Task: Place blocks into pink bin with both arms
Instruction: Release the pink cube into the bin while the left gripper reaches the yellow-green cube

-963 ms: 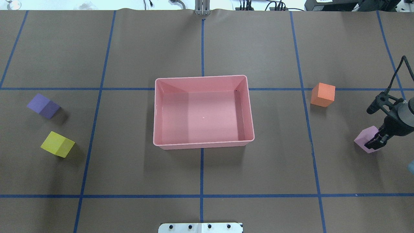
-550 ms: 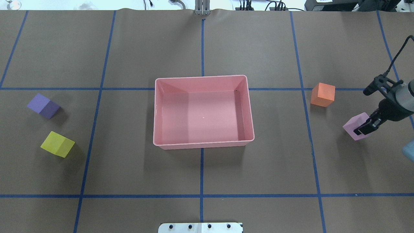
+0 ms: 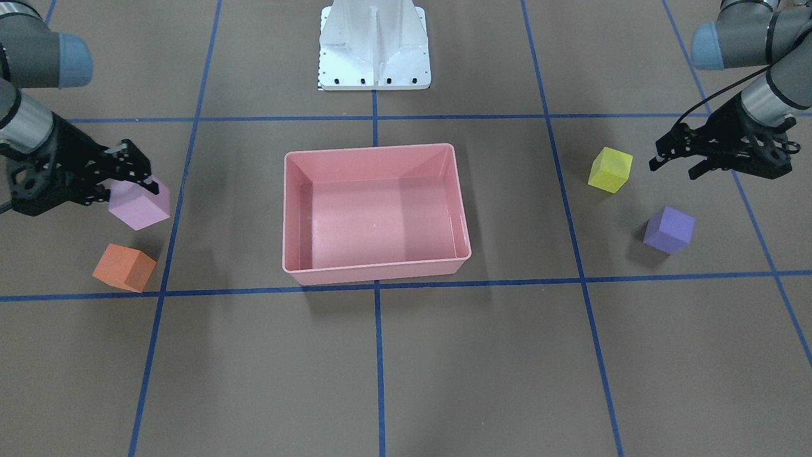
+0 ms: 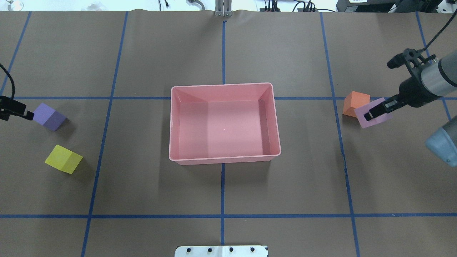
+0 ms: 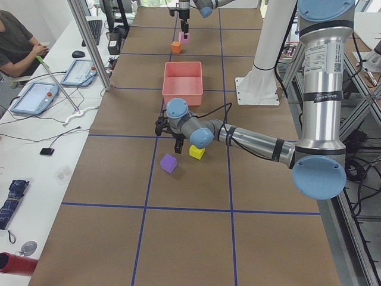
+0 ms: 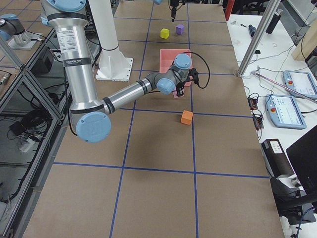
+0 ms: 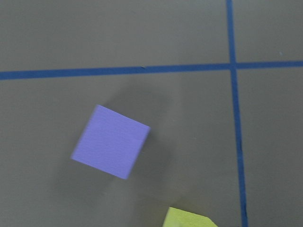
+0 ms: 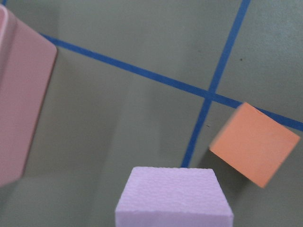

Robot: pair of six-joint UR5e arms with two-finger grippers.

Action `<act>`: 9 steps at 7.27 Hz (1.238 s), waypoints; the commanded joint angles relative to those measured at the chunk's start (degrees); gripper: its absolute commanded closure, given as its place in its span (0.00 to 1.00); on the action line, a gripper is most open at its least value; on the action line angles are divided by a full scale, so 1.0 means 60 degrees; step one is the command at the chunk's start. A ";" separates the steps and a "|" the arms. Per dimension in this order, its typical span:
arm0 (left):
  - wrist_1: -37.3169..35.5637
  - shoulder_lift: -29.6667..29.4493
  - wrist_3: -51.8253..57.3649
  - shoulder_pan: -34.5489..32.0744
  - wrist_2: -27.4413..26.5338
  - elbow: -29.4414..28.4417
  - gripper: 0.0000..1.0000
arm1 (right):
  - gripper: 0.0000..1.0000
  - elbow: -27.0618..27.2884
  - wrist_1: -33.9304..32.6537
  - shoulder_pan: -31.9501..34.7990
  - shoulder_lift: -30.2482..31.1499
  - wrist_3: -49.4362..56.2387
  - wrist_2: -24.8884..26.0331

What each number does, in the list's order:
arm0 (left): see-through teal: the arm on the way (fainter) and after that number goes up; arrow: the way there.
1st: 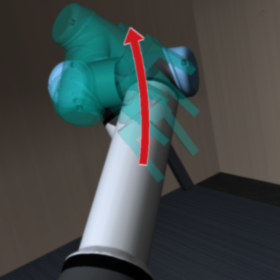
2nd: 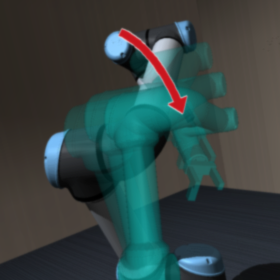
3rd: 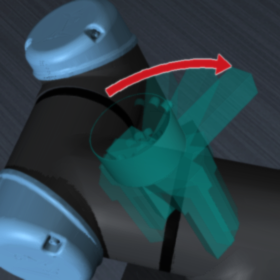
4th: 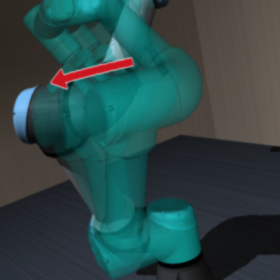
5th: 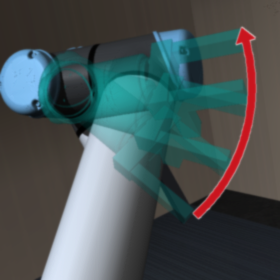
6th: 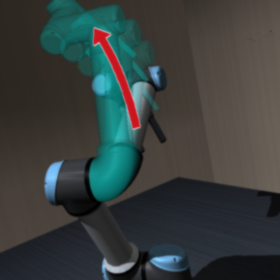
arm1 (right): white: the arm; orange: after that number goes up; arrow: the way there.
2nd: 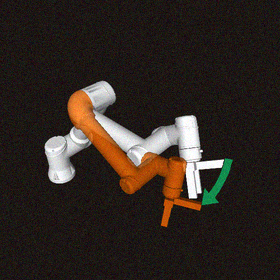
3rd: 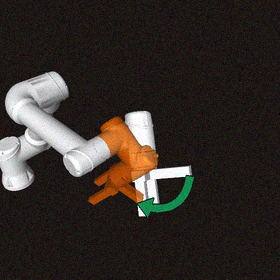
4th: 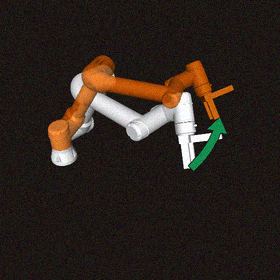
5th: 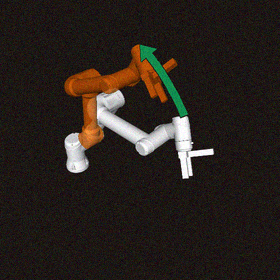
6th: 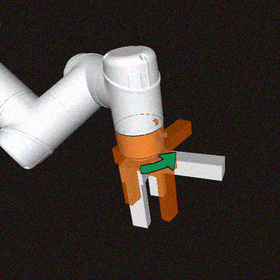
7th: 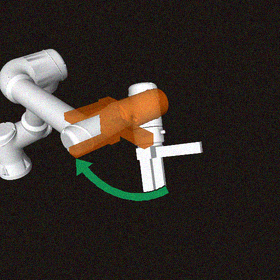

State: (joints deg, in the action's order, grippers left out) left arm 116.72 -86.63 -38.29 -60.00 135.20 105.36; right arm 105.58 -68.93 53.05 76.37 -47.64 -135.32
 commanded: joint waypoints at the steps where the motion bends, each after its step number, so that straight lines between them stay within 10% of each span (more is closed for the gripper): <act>1: 0.0394 0.0345 0.0299 0.0287 -0.0371 0.0033 0.01 | 1.00 -0.0178 -0.0316 -0.1744 -0.1938 -0.3283 0.1580; 6: 0.0394 0.0317 0.0273 0.1222 -0.1366 0.0135 0.00 | 1.00 -0.0867 -0.1637 -0.2878 -0.3412 -0.4014 0.2923; 8: 0.0380 0.0302 0.0200 0.1822 -0.1761 0.0136 0.00 | 0.70 -0.0956 -0.1579 -0.3157 -0.3427 -0.4014 0.3347; 9: 0.0380 0.0302 0.0185 0.1956 -0.1850 0.0136 0.00 | 0.06 -0.0956 -0.1579 -0.3201 -0.3412 -0.3970 0.3377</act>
State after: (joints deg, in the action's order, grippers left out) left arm 119.03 -84.78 -36.92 -49.91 125.10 106.13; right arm 99.98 -78.53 34.44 55.86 -71.67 -115.75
